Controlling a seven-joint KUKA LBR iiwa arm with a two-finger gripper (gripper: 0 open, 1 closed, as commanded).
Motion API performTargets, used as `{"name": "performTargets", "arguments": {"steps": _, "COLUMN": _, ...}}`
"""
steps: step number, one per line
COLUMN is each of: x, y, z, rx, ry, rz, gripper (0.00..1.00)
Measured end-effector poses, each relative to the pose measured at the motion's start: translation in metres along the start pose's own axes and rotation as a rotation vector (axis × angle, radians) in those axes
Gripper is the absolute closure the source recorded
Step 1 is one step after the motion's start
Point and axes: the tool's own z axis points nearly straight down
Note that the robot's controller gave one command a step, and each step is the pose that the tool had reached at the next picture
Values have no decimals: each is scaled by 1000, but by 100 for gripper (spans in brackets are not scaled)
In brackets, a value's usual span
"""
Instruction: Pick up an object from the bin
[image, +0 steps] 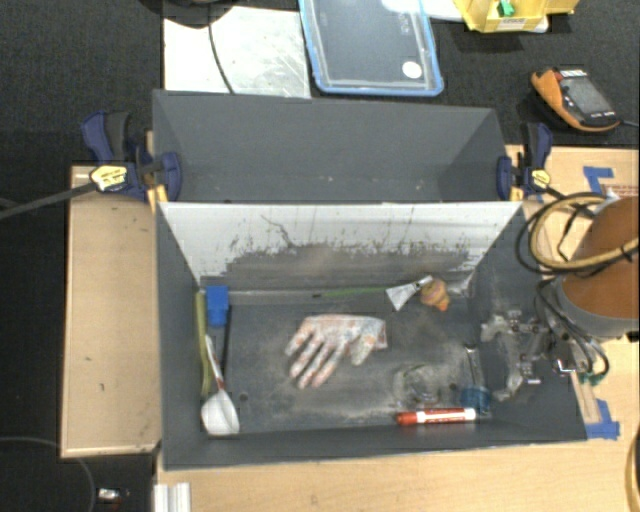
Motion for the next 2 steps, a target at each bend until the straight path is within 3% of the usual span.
{"name": "performTargets", "arguments": {"steps": 1, "x": -2, "y": 0, "z": -3, "rx": 2, "ry": -7, "rz": -6, "gripper": 0}}
{"name": "performTargets", "arguments": {"steps": 2, "x": -3, "y": 72, "z": -2, "rx": 2, "ry": -6, "rz": -230, "gripper": 0}}
